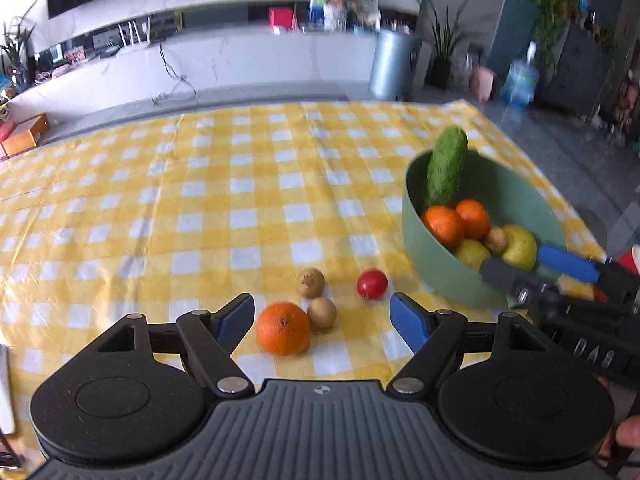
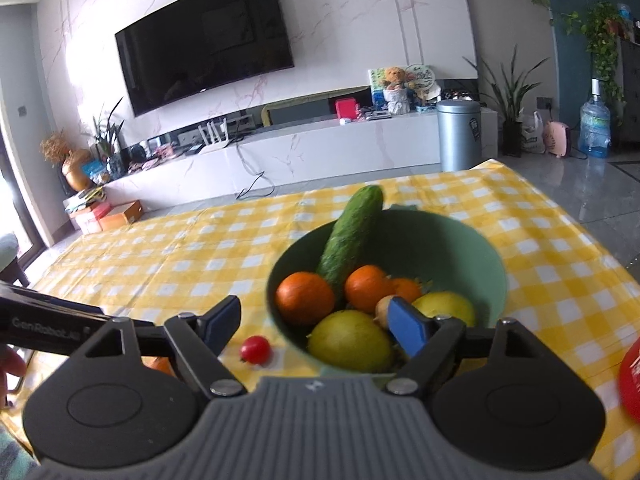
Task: Organize fruits
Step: 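Move the left tool to the last orange while the right tool approaches a brown kiwi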
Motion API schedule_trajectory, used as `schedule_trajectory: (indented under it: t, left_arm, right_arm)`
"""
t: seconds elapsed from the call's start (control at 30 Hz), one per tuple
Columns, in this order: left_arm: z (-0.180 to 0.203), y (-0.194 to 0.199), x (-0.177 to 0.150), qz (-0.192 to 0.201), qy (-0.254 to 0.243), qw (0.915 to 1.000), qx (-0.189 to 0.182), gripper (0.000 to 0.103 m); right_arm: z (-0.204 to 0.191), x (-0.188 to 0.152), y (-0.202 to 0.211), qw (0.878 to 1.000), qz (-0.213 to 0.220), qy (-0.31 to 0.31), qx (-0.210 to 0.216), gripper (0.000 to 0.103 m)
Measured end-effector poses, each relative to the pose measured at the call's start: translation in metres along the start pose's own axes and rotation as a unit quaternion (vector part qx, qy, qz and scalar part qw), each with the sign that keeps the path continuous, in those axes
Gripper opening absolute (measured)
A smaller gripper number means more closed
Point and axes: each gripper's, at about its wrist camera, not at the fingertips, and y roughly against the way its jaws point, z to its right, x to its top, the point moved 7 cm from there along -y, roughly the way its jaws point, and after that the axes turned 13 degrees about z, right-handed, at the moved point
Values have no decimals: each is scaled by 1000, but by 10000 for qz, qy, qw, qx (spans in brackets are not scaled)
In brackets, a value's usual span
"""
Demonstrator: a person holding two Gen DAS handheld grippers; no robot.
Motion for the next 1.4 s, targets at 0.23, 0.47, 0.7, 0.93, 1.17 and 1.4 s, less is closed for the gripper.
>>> schedule_trajectory:
  t: [0.23,0.47,0.7,0.93,1.17,1.4]
  left_arm:
    - [-16,-1,-4,135,318,9994,-26,90]
    - [-26,-9,-10,19,326,9994,-98,85]
    - [-35,-22,-22,-205,551,9979,-272,79]
    - [-48,-32,-28,-306,836,9954,-354,62]
    - [-55,-35,-31,-292,966,9941,-388,51]
    - [-62,-41,-34,-341,1095,9927,-358,44]
  right_arm:
    - [-32,-15,-3,9970,-129,736,184,78]
    - [-41,-25,-17,9958,-364,812,232,78]
    - [-51,-28,-28,9938,-371,1044,122,72]
    - [-56,-26,-31,9926,-269,1180,64,61]
    - [-63,-19,-30,9910,6,1336,105,38]
    - [-76,-31,-40,9867,-303,1541,409,38]
